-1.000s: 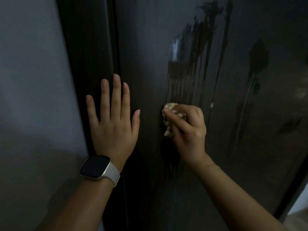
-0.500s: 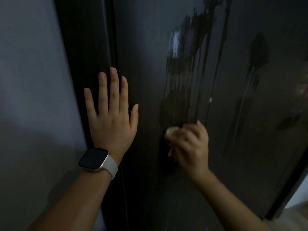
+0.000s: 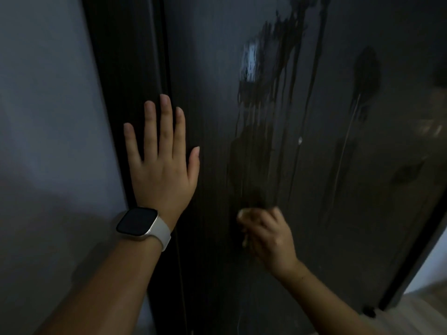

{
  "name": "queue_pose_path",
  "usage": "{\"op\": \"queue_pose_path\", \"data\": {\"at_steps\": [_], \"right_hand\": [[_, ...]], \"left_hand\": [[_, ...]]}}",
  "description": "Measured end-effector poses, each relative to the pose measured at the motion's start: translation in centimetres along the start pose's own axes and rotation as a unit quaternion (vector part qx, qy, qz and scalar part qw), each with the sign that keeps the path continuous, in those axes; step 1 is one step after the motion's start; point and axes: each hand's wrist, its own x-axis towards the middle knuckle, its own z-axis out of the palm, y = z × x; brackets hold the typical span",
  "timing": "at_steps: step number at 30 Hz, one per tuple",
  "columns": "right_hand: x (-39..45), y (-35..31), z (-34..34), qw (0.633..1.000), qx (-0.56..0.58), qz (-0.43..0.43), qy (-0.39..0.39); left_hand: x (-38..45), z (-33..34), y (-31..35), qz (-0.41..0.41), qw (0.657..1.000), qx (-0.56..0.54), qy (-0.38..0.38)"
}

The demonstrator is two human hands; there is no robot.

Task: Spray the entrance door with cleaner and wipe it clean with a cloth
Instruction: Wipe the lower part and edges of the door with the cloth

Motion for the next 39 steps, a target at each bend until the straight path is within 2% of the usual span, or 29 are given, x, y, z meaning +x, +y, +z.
{"op": "queue_pose_path", "data": {"at_steps": [3, 5, 7, 10, 12, 14, 18, 20, 23, 26, 32, 34, 37, 39], "right_hand": [[8.2, 0.9, -2.1, 0.992, -0.025, 0.047, 0.114], [10.4, 1.1, -2.1, 0.984, -0.036, 0.077, 0.158], [8.2, 0.9, -1.0, 0.988, -0.045, 0.048, 0.139], [1.8, 0.1, 0.4, 0.999, -0.033, -0.003, 0.044], [1.3, 0.0, 0.1, 1.0, -0.023, -0.015, 0.004], [4.0, -0.1, -0.8, 1.0, -0.013, -0.007, 0.028], [9.2, 0.4, -2.2, 0.989, -0.031, 0.067, 0.128], [7.4, 0.1, -1.5, 0.992, -0.03, 0.055, 0.106], [3.0, -0.5, -0.8, 0.999, -0.018, 0.022, 0.032], [3.5, 0.1, -1.5, 0.999, -0.024, 0.011, -0.017], [8.8, 0.2, -2.8, 0.988, -0.024, 0.102, 0.111], [7.2, -0.1, -2.1, 0.994, -0.027, 0.064, 0.078], [3.4, 0.8, -2.2, 0.999, -0.029, -0.016, -0.015], [2.6, 2.9, -3.7, 0.999, -0.044, 0.013, 0.002]], "left_hand": [[-0.1, 0.1, 0.0, 0.004, 1.0, 0.003, 0.003], [-0.1, 0.1, 0.1, 0.005, 1.0, 0.0, 0.004], [-0.1, 0.2, 0.0, 0.003, 1.0, -0.001, 0.005], [0.0, 0.2, 0.0, 0.001, 1.0, -0.001, 0.007], [0.0, 0.1, 0.0, 0.002, 1.0, -0.002, 0.008], [-0.1, 0.1, 0.0, 0.003, 1.0, -0.003, 0.008], [-0.1, 0.2, 0.1, 0.002, 1.0, -0.003, 0.017], [0.0, 0.2, 0.1, 0.003, 1.0, -0.007, 0.017], [0.0, 0.2, 0.0, 0.001, 1.0, -0.009, 0.017], [0.0, 0.1, 0.0, 0.002, 1.0, -0.009, 0.018], [0.0, 0.2, 0.0, 0.004, 1.0, -0.01, 0.015], [-0.1, 0.2, 0.0, 0.003, 1.0, -0.012, 0.017], [0.0, 0.1, -0.1, 0.004, 1.0, -0.01, 0.018], [0.0, 0.1, -0.1, 0.004, 1.0, -0.011, 0.018]]}}
